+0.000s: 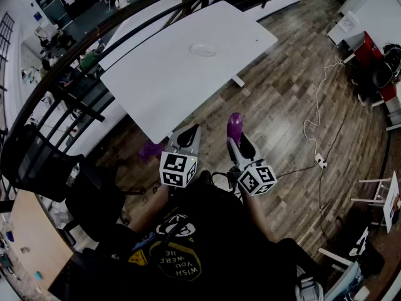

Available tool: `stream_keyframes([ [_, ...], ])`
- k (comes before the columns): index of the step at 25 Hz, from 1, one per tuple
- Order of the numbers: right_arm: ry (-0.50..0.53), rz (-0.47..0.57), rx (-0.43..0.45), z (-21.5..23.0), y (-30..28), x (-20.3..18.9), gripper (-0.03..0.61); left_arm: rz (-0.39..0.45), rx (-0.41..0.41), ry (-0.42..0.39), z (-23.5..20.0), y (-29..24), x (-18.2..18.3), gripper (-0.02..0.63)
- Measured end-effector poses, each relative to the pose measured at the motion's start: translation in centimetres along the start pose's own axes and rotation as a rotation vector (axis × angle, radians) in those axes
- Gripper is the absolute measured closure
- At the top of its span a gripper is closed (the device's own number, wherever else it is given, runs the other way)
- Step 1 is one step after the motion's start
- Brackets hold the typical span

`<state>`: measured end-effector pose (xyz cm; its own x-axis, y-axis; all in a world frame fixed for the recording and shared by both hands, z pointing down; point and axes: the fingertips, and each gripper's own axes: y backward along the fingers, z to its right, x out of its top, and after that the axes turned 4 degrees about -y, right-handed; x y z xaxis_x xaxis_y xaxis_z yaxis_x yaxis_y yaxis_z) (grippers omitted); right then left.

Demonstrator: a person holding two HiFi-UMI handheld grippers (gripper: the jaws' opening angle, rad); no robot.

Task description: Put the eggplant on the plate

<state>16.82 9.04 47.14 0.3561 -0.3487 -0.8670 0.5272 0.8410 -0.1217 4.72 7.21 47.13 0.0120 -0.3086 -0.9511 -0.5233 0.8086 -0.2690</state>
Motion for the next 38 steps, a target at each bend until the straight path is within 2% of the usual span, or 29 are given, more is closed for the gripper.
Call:
stream_keyframes([
  [25, 0.018, 0.008, -0.001, -1.8, -0.2, -0.6, 0.393, -0.008, 0.001, -0.003, -1.0, 1.5, -0.5, 0.609],
  [31, -0.044, 0.014, 0.081, -2.8, -0.7, -0.9, 0.393, -0.008, 0.009, 0.005, -1.5, 1.9, -0.8, 0.608],
  [38, -0.017, -0.029, 0.089, -4.3, -2.9, -2.0, 0.393, -0.014, -0.012, 0.009, -3.6, 2.6, -1.0, 0.608],
])
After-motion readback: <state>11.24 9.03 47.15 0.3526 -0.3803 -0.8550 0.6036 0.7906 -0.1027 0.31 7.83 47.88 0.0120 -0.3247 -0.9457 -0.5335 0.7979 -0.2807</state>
